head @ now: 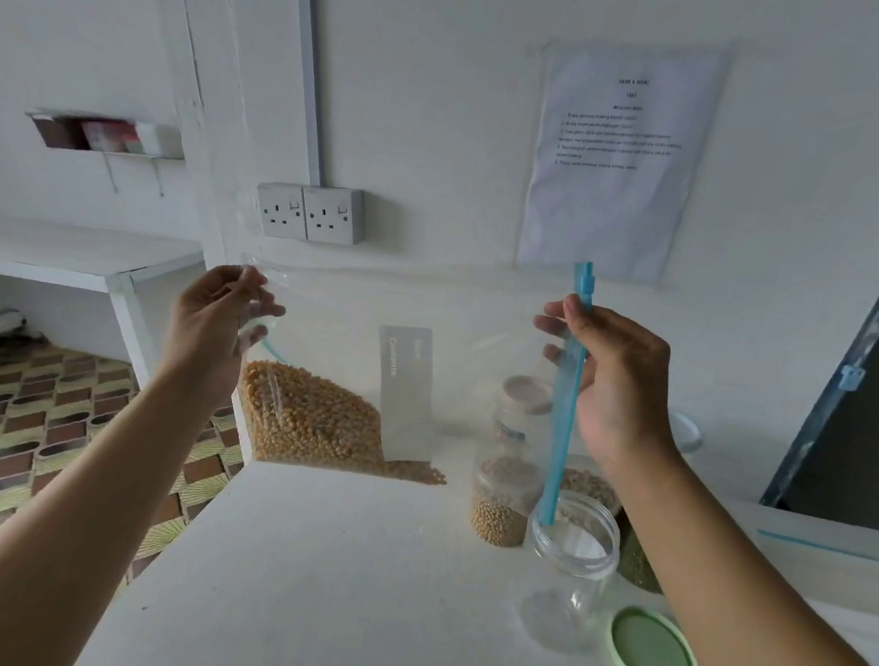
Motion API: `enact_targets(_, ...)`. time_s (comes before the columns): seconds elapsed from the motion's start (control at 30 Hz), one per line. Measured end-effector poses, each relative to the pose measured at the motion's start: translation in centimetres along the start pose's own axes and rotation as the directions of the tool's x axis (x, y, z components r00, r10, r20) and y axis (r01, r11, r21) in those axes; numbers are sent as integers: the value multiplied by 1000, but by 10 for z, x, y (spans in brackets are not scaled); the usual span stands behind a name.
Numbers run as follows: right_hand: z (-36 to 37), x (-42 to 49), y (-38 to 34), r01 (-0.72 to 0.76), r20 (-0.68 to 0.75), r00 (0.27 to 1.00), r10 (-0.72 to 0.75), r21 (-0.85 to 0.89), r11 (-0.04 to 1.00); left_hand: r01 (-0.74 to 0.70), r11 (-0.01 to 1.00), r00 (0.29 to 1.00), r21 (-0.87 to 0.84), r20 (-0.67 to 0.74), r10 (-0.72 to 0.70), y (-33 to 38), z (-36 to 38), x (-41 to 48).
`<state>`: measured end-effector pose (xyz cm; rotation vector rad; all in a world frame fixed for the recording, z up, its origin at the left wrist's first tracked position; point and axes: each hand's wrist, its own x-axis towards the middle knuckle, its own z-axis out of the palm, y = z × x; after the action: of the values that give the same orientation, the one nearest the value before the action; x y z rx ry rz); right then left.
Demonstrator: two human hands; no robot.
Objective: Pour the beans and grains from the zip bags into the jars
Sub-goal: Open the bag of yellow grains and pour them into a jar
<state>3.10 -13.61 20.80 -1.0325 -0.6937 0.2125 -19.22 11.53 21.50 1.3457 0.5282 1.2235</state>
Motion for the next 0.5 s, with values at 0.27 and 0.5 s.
enact_targets(0.27,-10,0,-9,63,-77,995,-62,10,998,-25,999,999,34,38,23,21,19,1)
enact_targets(0.5,-22,-1,-11,96,-120,988,-99,-28,995,-37,997,996,66,81,32,33,36,-4)
